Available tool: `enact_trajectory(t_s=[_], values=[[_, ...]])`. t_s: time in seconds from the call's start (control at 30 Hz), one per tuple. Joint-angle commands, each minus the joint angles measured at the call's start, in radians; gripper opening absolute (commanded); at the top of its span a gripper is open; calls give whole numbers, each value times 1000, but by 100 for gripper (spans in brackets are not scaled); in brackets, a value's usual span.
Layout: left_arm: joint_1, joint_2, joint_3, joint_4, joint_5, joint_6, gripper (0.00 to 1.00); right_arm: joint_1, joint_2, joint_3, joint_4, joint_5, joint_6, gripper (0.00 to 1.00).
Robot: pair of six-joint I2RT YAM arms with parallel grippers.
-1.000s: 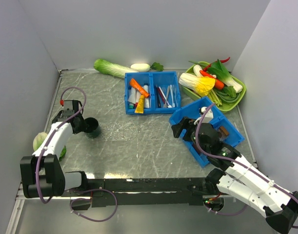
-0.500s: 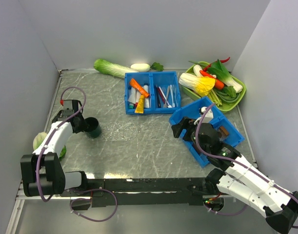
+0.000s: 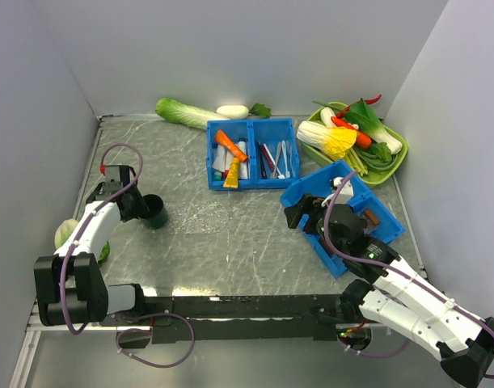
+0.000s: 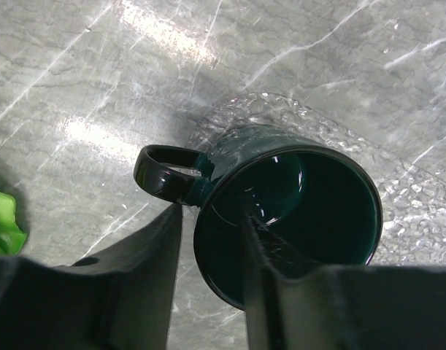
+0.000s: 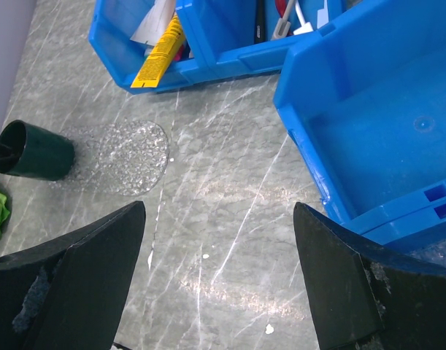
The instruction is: Prepare toiletry sets of a toothbrush and toothpaste on the tray
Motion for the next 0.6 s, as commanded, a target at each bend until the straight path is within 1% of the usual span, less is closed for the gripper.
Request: enact_trajectory(t_s=[0.0,0.27,0.3,0.4,0.57], values=[[3,-35,31,33,23,14,47,-4,-15,-5,15,5,1,89],[5,-154,-7,45,15,8,53,-4,-13,8,-2,8,-3,89],[3,-180,-10,45,11,5,57,-4,-12,9,-5,6,-5,89],[5,-222,-23,47,15,-3,61,-4,-10,12,-8,3,-5,89],[3,-263,-32,42,15,-8,62,-3,-4,15,-11,0,-6,89]])
